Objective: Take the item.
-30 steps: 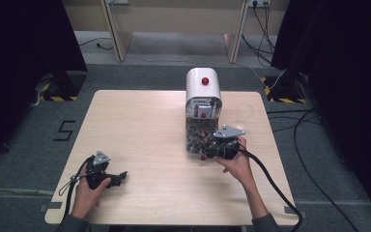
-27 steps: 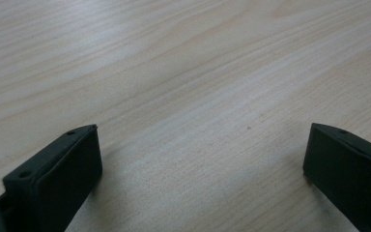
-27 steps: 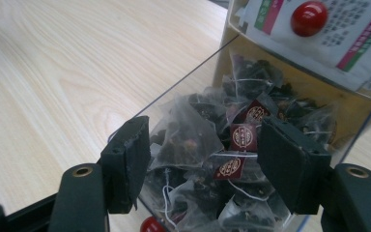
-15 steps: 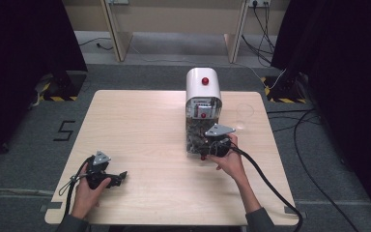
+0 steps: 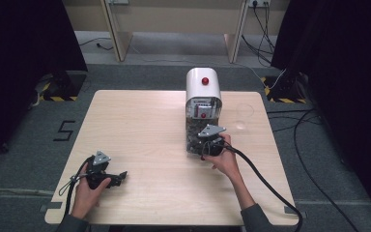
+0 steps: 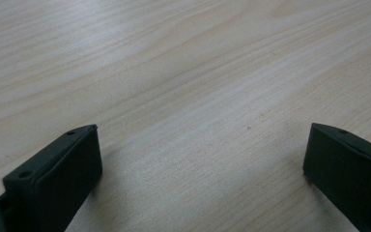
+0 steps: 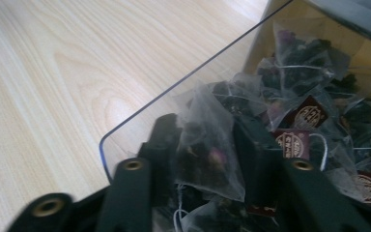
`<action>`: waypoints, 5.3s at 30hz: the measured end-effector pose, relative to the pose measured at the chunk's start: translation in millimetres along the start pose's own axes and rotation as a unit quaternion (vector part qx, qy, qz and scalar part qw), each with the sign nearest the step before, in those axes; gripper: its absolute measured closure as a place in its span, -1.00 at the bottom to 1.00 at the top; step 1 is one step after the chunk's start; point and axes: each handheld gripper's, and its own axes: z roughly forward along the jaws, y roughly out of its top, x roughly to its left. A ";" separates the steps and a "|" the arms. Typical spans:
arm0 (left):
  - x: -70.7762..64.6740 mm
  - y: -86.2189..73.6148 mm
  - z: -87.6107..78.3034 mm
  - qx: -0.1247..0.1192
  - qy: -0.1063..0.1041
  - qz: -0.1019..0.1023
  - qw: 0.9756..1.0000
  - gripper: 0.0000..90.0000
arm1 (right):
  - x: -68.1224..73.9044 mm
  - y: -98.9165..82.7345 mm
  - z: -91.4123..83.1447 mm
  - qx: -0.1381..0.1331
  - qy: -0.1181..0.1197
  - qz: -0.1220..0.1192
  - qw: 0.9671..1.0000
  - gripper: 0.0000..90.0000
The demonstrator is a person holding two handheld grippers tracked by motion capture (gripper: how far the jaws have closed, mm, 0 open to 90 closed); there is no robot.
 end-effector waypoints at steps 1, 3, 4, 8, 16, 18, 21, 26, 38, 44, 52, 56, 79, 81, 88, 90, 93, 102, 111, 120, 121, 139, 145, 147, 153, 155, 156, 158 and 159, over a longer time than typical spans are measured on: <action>0.0 0.0 0.0 0.000 0.000 0.000 1.000 -1.00 | 0.6 -0.2 0.2 0.001 0.001 0.002 1.000 0.52; 0.0 0.0 0.0 0.000 0.000 0.000 1.000 -1.00 | 1.0 -0.4 0.0 0.002 -0.001 -0.002 1.000 0.59; 0.0 0.0 0.0 0.000 0.000 0.000 1.000 -1.00 | 2.0 -0.3 -1.3 0.002 -0.004 -0.005 1.000 0.72; 0.0 0.0 0.0 0.000 0.000 0.000 1.000 -1.00 | 0.4 2.7 -8.6 -0.018 0.000 -0.008 1.000 0.91; 0.0 0.0 0.0 0.000 0.000 0.000 1.000 -1.00 | -0.4 12.2 -34.3 -0.064 -0.008 -0.014 0.998 1.00; 0.0 0.0 0.0 0.000 0.000 0.000 1.000 -1.00 | -1.8 14.1 -39.6 -0.073 -0.010 -0.012 0.997 1.00; 0.0 0.0 0.0 0.000 0.000 0.000 1.000 -1.00 | -5.6 14.9 -46.8 -0.086 -0.014 -0.003 0.996 1.00; 0.0 0.0 0.0 0.000 0.000 0.000 1.000 -1.00 | -12.5 15.6 -59.5 -0.111 -0.019 0.007 0.994 1.00; 0.0 0.0 0.0 0.000 0.000 0.000 1.000 -1.00 | -18.6 20.9 -91.3 -0.160 -0.024 0.022 0.987 1.00; 0.0 0.0 0.0 0.000 0.000 0.000 1.000 -1.00 | -22.6 20.3 -98.8 -0.168 -0.028 0.026 0.985 1.00; 0.0 0.0 0.0 0.000 0.000 0.000 1.000 -1.00 | -31.2 17.0 -110.1 -0.170 -0.042 0.034 0.984 1.00; 0.0 0.0 0.0 0.000 0.000 0.000 1.000 -1.00 | -37.2 14.2 -115.6 -0.176 -0.053 0.040 0.982 1.00; 0.0 0.0 0.0 0.000 0.000 0.000 1.000 -1.00 | -72.1 -8.6 -138.5 -0.170 -0.109 0.075 0.977 1.00; 0.0 0.0 0.0 0.000 0.000 0.000 1.000 -1.00 | -74.5 -10.1 -139.2 -0.172 -0.113 0.075 0.976 1.00; 0.0 0.0 0.0 0.000 0.000 0.000 1.000 -1.00 | -85.3 -15.0 -144.9 -0.175 -0.129 0.086 0.972 1.00; 0.0 0.0 0.0 0.000 0.000 0.000 1.000 -1.00 | -90.4 -16.4 -146.5 -0.175 -0.133 0.093 0.971 1.00; 0.0 0.0 0.0 0.000 0.000 0.000 1.000 -1.00 | -98.2 -18.3 -150.3 -0.179 -0.139 0.099 0.969 1.00; 0.0 0.0 0.0 0.000 0.000 0.000 1.000 -1.00 | -116.6 -15.3 -155.9 -0.171 -0.156 0.099 0.968 1.00; 0.0 0.0 0.0 0.000 0.000 0.000 1.000 -1.00 | -134.1 -5.2 -153.9 -0.146 -0.170 0.085 0.971 1.00; 0.1 0.0 -0.1 0.001 0.000 0.000 1.000 -1.00 | -149.0 6.1 -149.5 -0.141 -0.164 0.091 0.972 1.00; 0.1 0.0 -0.1 0.001 0.000 0.000 1.000 -1.00 | -149.8 7.3 -149.7 -0.140 -0.162 0.093 0.972 1.00; 0.1 0.0 0.0 0.000 0.000 0.000 1.000 -1.00 | -165.2 18.6 -123.8 -0.125 -0.156 0.111 0.974 1.00; 0.1 0.0 0.0 0.000 0.000 0.001 1.000 -1.00 | -167.0 16.9 -111.2 -0.119 -0.153 0.118 0.974 1.00; 0.1 0.0 0.0 0.000 0.000 0.001 1.000 -1.00 | -167.5 16.1 -107.9 -0.114 -0.153 0.116 0.975 1.00; 0.1 0.0 0.0 0.000 0.000 0.001 1.000 -1.00 | -167.5 10.8 -96.6 -0.094 -0.153 0.119 0.977 1.00; 0.1 0.0 0.0 0.000 0.000 0.000 1.000 -1.00 | -167.5 7.8 -91.7 -0.087 -0.155 0.120 0.977 1.00; 0.1 0.1 -0.2 0.001 0.000 0.001 1.000 -1.00 | -167.6 5.9 -88.9 -0.082 -0.156 0.117 0.977 1.00; 0.1 0.0 -0.1 0.001 0.000 0.001 1.000 -1.00 | -167.5 1.5 -83.4 -0.071 -0.156 0.116 0.978 1.00; 0.1 0.0 -0.1 0.001 0.000 0.001 1.000 -1.00 | -167.6 -0.7 -80.7 -0.067 -0.156 0.119 0.978 1.00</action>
